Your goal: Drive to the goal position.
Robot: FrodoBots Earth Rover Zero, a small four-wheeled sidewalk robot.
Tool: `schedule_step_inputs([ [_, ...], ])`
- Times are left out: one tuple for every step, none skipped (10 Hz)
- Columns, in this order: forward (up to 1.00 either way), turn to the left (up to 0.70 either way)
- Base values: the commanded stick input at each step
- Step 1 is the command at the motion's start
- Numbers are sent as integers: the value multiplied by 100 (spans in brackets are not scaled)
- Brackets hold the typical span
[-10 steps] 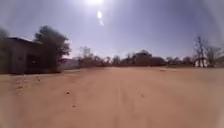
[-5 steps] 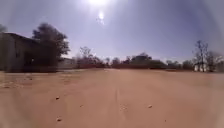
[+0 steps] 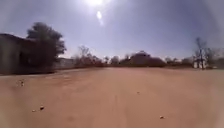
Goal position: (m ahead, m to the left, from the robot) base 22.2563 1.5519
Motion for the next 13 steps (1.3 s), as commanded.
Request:
schedule_step_inputs([
  [85,0],
  [85,0],
  [85,0],
  [85,0],
  [85,0],
  [85,0],
  [85,0],
  [85,0],
  [85,0],
  [85,0],
  [85,0],
  [85,0],
  [85,0],
])
